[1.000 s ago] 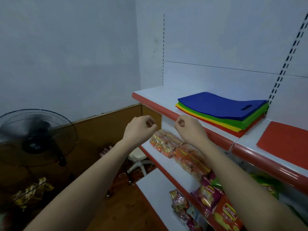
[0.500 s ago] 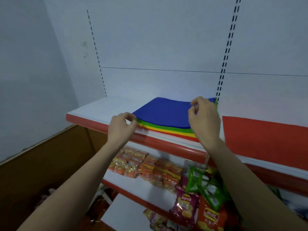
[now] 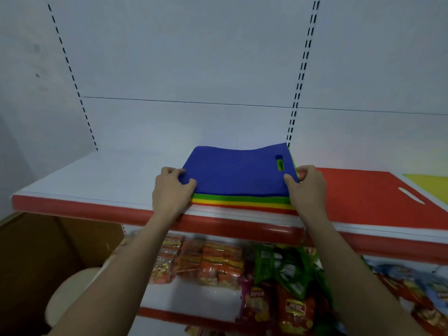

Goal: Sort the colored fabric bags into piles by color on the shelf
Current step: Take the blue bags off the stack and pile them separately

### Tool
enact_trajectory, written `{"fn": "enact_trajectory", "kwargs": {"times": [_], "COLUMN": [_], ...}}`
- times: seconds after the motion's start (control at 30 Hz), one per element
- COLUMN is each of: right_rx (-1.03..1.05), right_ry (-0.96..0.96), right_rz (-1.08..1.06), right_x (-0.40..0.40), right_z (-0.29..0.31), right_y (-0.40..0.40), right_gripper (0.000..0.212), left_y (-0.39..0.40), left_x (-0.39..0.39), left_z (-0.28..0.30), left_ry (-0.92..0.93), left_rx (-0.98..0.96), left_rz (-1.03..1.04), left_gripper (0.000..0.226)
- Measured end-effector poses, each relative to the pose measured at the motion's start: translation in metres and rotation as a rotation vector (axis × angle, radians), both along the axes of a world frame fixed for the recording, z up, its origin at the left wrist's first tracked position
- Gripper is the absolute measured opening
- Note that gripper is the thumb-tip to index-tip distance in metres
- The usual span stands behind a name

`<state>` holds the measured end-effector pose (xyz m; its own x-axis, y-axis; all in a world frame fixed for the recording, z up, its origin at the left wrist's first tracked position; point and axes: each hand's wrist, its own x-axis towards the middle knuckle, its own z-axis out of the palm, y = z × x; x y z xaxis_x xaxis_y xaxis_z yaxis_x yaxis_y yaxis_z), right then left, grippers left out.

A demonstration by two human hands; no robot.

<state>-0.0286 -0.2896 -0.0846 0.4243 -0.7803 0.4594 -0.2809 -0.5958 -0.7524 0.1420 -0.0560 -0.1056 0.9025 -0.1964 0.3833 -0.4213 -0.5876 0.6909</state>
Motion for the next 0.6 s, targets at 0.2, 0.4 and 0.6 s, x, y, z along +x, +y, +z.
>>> {"fn": "enact_trajectory", "kwargs": {"times": [0.2,0.4,0.6], "right_rx": [-0.015,-0.122,-0.229], "right_ry": [-0.013,0.052,0.091], "right_rz": [-0.085,-0.138,-0.147], "right_x": [0.004,-0.001,-0.004], "right_z": [0.000,0.007,0.004], "right_y": [0.006,0.012,0.012], "right_gripper": [0.019,0.025,0.032], "left_y": [0.003,0.002,0.000], "left_x": [0.006,0.007,0.005], "left_z": [0.000,0.001,0.004], "left_ry": [0.047,0.069,0.102], "left_rx": [-0.043,-0.017,0.045], "left_rz": [-0.038,-0.052,-0.060], "left_gripper": [0.051,0.060,0.064]}}
